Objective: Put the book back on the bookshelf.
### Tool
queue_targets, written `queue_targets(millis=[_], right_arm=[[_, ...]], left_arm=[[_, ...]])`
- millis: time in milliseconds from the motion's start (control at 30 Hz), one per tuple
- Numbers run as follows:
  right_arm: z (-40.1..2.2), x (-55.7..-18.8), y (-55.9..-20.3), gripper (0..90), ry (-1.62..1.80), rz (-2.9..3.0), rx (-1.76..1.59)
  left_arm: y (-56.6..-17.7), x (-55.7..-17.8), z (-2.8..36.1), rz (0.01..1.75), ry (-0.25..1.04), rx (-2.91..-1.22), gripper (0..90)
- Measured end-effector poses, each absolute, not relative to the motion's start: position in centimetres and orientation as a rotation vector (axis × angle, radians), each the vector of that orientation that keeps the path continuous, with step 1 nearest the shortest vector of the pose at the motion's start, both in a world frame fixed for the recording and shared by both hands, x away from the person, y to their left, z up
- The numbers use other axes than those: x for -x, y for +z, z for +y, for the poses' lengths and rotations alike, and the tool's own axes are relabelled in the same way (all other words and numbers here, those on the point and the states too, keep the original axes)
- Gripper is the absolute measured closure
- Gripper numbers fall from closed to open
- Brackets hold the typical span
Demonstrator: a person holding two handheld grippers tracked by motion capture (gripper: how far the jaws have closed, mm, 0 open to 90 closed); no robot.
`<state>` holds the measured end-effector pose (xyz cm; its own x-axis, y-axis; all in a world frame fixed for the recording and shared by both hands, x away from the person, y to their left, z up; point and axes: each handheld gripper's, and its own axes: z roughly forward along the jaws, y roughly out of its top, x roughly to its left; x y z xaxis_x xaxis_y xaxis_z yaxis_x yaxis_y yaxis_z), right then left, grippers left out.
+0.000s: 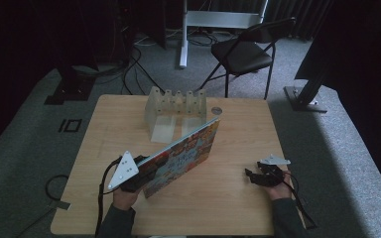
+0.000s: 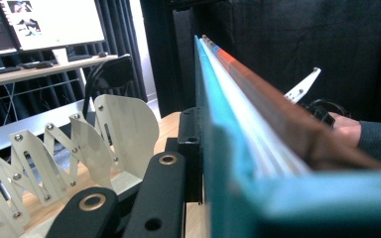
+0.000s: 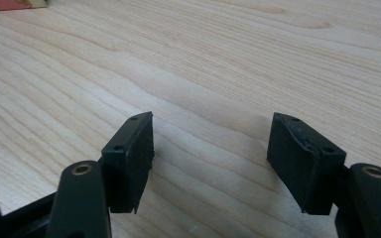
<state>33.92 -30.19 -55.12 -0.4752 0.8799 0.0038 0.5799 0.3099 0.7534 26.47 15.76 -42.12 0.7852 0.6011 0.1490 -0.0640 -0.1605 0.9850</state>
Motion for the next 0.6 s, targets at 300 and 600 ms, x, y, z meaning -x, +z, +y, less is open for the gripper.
queue_targets(millis=[300,600], right_arm=[[-30.31,-34.01,-55.17,32.8,0.993,2.165,-1.306],[-30.29,-34.08,-55.18,31.5,0.991,2.169,-1.302]], left_arm=[[-42.16,-26.44,16.03,0.463,0.640,-1.629,79.8],[-42.18,-26.42,16.36,0.485,0.653,-1.621,79.7]])
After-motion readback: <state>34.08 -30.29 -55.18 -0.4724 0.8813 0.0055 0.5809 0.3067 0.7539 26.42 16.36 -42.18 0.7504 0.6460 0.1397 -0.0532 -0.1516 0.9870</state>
